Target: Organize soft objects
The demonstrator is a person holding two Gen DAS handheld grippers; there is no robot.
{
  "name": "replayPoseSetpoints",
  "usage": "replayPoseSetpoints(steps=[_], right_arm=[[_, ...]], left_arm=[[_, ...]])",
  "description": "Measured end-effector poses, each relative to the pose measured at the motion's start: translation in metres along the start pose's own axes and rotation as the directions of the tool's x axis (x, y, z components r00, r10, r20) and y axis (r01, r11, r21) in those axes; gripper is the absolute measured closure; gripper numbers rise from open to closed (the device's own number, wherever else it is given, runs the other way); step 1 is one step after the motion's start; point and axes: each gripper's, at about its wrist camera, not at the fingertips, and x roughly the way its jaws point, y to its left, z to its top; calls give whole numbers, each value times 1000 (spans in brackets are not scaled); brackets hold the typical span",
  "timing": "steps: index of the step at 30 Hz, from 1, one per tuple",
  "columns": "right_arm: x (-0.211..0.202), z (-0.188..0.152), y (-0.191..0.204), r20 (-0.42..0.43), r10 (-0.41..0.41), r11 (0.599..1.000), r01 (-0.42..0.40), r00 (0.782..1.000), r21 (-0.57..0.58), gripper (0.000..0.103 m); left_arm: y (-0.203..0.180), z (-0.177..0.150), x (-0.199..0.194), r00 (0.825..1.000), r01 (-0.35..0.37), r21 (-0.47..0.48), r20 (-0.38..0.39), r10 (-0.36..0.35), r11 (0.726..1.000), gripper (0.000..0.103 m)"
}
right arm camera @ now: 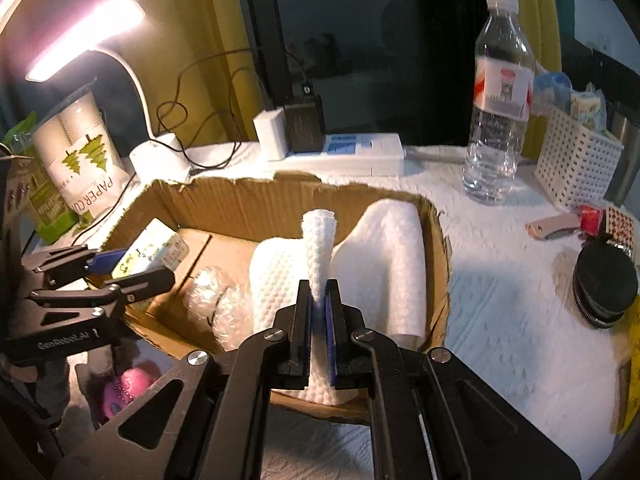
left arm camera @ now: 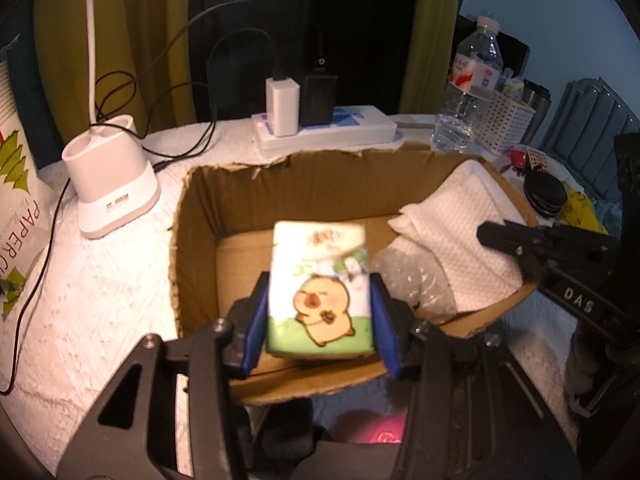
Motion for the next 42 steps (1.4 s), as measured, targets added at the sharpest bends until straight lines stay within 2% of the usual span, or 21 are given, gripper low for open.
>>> replayPoseSetpoints(steps=[5,6,8,10,14,23,33,42], right_arm=[[-6,1,2,6,6,1000,-6,1000,-2,94],[-8,1,2,10,6,1000,-6,1000,-2,92],[-11,2,5,22,8,1000,-8,1000,0,76],[-17,3,9,35,6,1000,-6,999,-3,69],[-28,3,12,59,-8,1000,8,998,-5,63],[-56,-4,25,93,-15,1000,17,996,-15,60],[-80,-18,42,107,-18,999,21,994,-26,60],[-92,-34,55,108,-22,999,25,994,-30,59]], left_arm=[[0,2,-6,1000,2,-1,22,-2,1000,48],[0,2,-8,1000,1,-2,27,-1,1000,44],[0,2,-13,999,0,-7,41,0,1000,38],[0,2,-18,999,1,-9,51,0,1000,38],[-1,0,-30,997,8,-9,74,-7,1000,37],[-7,-10,-58,993,22,-9,117,-21,1000,33],[-7,-26,-88,987,38,-19,159,-34,999,21],[-5,-46,-106,984,53,-21,170,-49,998,20]])
